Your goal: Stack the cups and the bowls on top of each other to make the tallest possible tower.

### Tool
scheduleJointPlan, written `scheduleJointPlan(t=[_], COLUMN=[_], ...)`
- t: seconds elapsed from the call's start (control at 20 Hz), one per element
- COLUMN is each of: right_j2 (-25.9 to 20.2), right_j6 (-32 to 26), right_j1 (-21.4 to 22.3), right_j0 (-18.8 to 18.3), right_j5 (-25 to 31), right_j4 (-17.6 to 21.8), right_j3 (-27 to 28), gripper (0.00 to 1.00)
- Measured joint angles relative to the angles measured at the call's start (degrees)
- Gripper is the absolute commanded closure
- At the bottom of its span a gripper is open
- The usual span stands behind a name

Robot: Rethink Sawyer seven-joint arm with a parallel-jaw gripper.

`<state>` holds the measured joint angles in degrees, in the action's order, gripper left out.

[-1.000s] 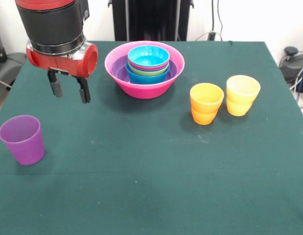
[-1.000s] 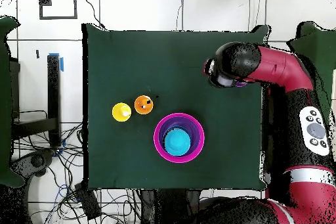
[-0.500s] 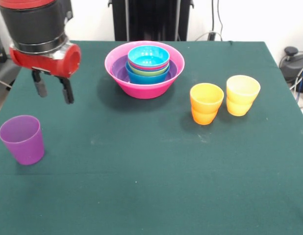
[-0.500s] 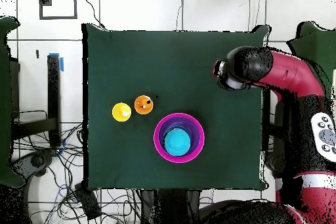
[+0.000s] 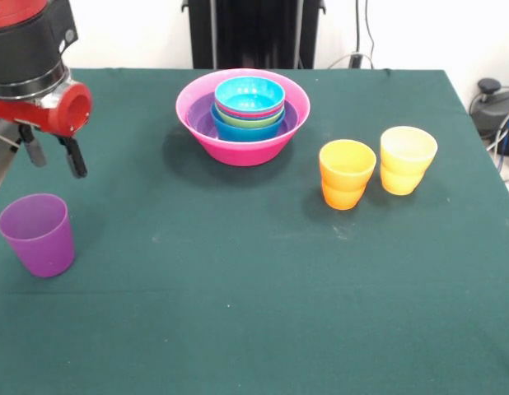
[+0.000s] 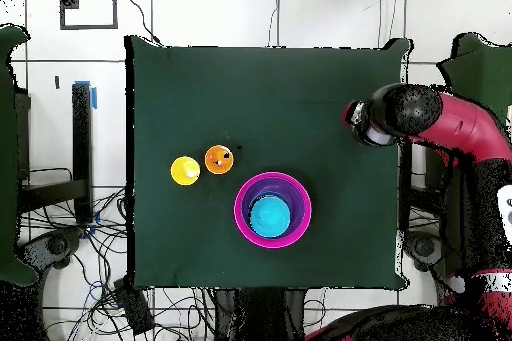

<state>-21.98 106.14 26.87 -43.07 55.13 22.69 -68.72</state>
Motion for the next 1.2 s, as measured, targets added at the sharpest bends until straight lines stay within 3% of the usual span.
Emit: scheduleJointPlan(t=[0.5,1.2], right_j2=[-1.45,-3.92], right_j6=[-1.08,-1.08], right_j1=[-4.18,-6.37], right_j0=[-0.64,-0.63], right_j5=[0.00,0.00], right_j4=[1.76,2.31], right_j3=[0.03,0.06], gripper=[0.00,0.00])
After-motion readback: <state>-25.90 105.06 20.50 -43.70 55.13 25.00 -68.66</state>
